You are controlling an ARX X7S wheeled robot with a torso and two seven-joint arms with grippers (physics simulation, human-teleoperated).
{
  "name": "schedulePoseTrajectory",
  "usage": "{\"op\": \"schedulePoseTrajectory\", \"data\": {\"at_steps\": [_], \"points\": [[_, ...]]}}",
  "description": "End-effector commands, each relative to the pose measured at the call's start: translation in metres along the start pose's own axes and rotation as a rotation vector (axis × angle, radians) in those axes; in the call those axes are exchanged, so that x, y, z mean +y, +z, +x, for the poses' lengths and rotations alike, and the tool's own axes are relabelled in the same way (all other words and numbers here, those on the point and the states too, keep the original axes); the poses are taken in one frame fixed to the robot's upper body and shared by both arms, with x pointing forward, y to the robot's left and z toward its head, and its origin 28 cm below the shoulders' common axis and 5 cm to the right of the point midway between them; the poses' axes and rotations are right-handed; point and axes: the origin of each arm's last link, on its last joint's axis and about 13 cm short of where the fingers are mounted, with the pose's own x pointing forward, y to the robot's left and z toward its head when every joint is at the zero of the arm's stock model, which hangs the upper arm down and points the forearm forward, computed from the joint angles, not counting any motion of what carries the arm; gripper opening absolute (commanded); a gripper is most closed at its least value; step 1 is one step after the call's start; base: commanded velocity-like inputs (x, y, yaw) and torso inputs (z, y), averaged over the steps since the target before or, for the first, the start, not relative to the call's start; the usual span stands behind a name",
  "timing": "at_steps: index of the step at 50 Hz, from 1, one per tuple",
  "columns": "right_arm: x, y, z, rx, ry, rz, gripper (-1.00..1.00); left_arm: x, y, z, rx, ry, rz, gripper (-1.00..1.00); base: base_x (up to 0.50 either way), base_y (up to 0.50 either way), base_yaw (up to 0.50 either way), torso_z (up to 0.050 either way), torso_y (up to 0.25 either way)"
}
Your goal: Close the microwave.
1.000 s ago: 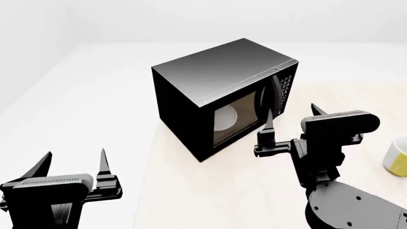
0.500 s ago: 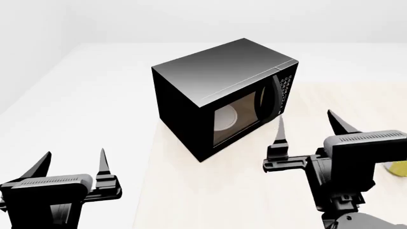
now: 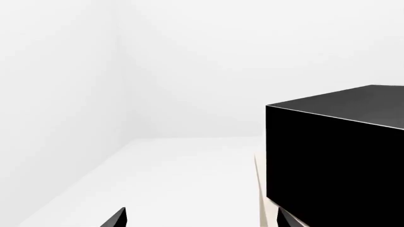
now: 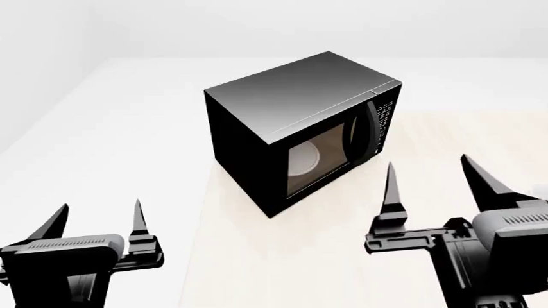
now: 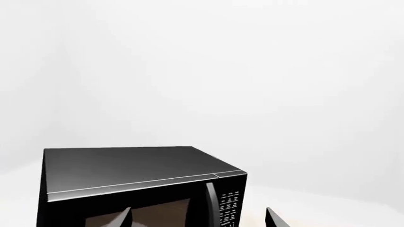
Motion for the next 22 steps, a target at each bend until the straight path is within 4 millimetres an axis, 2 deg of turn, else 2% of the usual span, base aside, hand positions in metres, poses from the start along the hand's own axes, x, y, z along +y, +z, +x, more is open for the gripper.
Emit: {"op": "schedulePoseTrajectory", "data": {"at_steps": [1,22], "points": [[0.000,0.010,-0.011,-0.026,0.010,0.019,1.00,0.000,0.000,0.000,0.000,0.001,0.001,1.00,0.00,0.00,0.00,0.000,0.000],[-0.002,0.028,-0.024,-0.099,0.016,0.031,1.00,0.000,0.001,0.000,-0.006,0.001,-0.001,1.00,0.00,0.00,0.00,0.000,0.000]]}}
